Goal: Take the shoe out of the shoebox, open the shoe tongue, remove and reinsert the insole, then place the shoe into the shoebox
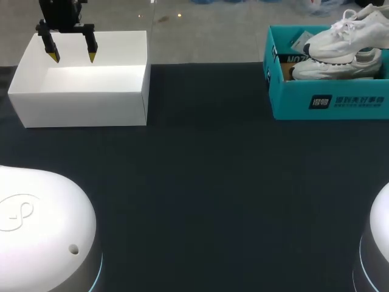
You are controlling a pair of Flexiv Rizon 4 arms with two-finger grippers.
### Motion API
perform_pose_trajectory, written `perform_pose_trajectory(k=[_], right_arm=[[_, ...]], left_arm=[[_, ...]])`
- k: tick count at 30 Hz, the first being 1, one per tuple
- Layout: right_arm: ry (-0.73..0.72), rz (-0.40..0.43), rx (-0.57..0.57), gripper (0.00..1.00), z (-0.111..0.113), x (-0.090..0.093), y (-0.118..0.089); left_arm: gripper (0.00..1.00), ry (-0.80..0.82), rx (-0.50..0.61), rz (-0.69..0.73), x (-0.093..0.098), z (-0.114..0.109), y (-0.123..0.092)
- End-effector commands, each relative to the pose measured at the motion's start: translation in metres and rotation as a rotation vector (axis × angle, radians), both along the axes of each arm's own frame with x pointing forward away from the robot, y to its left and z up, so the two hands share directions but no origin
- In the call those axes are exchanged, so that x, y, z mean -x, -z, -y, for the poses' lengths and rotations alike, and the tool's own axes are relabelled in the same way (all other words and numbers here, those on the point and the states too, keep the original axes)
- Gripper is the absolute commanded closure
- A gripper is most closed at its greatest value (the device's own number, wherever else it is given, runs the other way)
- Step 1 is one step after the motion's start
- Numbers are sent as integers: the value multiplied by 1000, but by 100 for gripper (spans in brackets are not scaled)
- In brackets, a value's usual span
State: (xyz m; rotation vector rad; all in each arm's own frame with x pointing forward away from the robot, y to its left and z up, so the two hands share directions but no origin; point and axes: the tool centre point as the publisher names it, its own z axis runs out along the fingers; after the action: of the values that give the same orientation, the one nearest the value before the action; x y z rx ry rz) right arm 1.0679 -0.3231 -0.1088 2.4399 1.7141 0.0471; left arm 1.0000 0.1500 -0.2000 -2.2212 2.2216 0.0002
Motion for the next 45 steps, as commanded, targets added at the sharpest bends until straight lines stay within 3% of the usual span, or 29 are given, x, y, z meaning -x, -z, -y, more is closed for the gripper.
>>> perform_pose_trajectory(k=[1, 3, 8, 25, 34, 45], right_arm=[[1, 1, 0, 100, 0, 1, -2], [1, 1, 0, 100, 0, 1, -2], [29, 19, 1, 100, -23, 24, -5], [8, 46, 23, 100, -114, 139, 2], [-45, 22, 17, 100, -167, 189, 7], [-113, -37, 16, 100, -228, 244, 31]], left_arm=[[0, 0, 0, 0, 0, 0, 0], [0, 0, 0, 0, 0, 0, 0], [0, 0, 0, 0, 0, 0, 0], [0, 0, 0, 0, 0, 0, 0], [0, 0, 0, 0, 0, 0, 0], [0, 0, 0, 0, 0, 0, 0]])
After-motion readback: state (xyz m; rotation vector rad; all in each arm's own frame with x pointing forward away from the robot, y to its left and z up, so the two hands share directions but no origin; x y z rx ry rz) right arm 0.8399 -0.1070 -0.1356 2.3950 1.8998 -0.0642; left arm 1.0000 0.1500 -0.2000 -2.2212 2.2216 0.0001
